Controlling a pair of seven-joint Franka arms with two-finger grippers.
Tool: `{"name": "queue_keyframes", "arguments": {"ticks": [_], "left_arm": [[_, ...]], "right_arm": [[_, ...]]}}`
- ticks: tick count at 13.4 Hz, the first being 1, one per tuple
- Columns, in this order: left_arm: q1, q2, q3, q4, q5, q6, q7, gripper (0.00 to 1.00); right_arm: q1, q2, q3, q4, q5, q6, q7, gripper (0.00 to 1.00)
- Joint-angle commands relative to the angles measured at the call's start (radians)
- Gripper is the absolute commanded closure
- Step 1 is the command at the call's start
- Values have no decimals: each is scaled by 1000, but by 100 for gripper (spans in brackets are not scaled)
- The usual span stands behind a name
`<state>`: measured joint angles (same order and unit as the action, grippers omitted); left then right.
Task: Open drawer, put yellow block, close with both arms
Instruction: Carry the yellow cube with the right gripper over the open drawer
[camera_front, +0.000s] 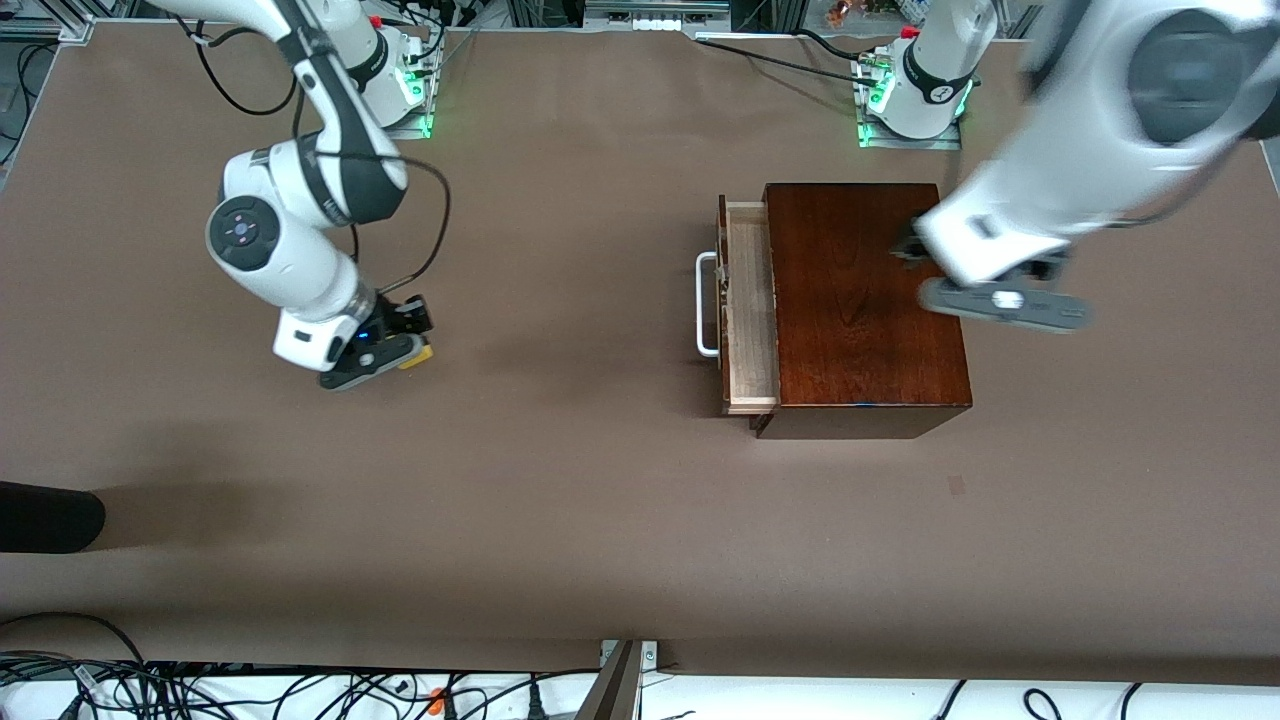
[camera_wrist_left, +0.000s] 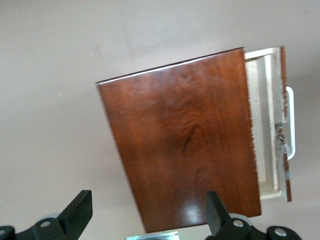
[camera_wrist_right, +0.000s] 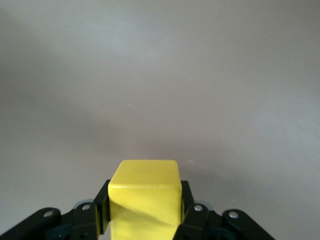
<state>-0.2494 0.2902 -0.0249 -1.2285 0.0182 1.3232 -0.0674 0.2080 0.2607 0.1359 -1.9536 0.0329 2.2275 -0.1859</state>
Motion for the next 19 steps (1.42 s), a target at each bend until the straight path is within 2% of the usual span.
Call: {"name": "queue_keyframes", "arguments": {"ticks": [1,3,6,8,12,15,18,19], "left_arm": [[77,-55,-3,-57,-30,-7,84,0],[116,-141,26,-181,-58,42,158,0],[154,-288,34,-426,-52,259,144,0],[160,-348,34,-523,-49,356,143,0],[191,-335,22,-513,-43,309,135,0],[194,-333,29,-513,-56,309,135,0],[196,-333,30,-510,-57,304,135,0],[196,-329,30,-505,-57,304,141,0]], "right_arm": [[-4,-8,104,57,-65,-39,-18,54],[34,3,175,100,-169,-39,-21,54],[209,44,182,214,-267,-90,-26,54],[292,112,182,309,-281,-130,-32,54],[450,253,182,491,-283,-170,-49,54],[516,337,182,629,-320,-178,-56,59],[562,370,180,694,-338,-183,-60,63],[573,385,179,712,-369,-184,-67,64]]}}
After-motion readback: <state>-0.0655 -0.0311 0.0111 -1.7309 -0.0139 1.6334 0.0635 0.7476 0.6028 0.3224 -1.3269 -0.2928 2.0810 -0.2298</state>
